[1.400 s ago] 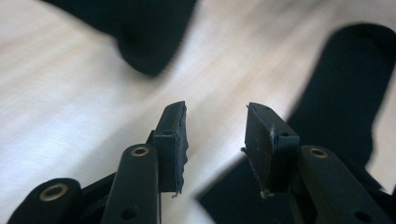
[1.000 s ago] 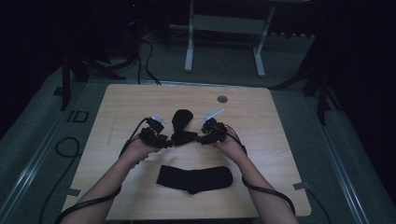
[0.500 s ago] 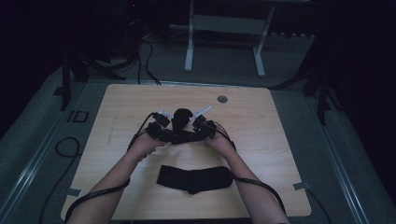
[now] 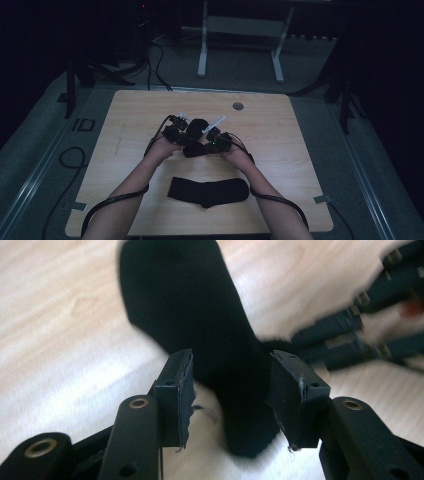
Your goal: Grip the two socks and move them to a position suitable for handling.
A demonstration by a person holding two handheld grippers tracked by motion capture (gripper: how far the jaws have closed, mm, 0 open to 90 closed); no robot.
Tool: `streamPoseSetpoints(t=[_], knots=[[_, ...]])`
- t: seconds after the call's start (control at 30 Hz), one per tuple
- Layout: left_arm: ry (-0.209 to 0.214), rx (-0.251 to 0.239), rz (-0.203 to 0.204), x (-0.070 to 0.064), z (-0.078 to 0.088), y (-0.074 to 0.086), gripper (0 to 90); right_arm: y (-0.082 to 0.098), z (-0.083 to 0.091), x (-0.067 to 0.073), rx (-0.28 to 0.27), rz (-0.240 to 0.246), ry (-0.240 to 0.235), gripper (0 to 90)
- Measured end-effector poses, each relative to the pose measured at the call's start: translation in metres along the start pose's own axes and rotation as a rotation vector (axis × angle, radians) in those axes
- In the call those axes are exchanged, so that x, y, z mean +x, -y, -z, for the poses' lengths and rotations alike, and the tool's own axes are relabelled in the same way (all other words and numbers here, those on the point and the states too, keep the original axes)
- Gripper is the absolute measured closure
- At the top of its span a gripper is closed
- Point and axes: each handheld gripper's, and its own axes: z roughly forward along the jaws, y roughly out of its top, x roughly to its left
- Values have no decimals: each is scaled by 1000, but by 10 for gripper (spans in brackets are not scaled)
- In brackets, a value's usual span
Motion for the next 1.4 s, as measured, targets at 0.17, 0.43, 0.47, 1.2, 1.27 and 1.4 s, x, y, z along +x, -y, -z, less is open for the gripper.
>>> streamPoseSetpoints(t=[0.17, 0.43, 0.47, 1.2, 1.27, 1.4], knots=[[-13, -5, -22, -8, -9, -23, 533, 8, 3, -2, -9, -18, -16, 815], [-45, 37, -43, -22, -38, -44, 533, 17, 8, -2, -12, -26, -31, 814], [-36, 44, -34, -22, -42, -44, 533, 18, 9, -2, -11, -29, -34, 814], [-80, 118, -94, -27, -68, -37, 678, 24, 11, -4, -11, -31, -34, 812], [-83, 117, -105, -27, -67, -36, 793, 24, 11, -4, -9, -31, -33, 812], [-112, 110, -108, -28, -67, -35, 872, 25, 12, -4, -11, -34, -32, 811]])
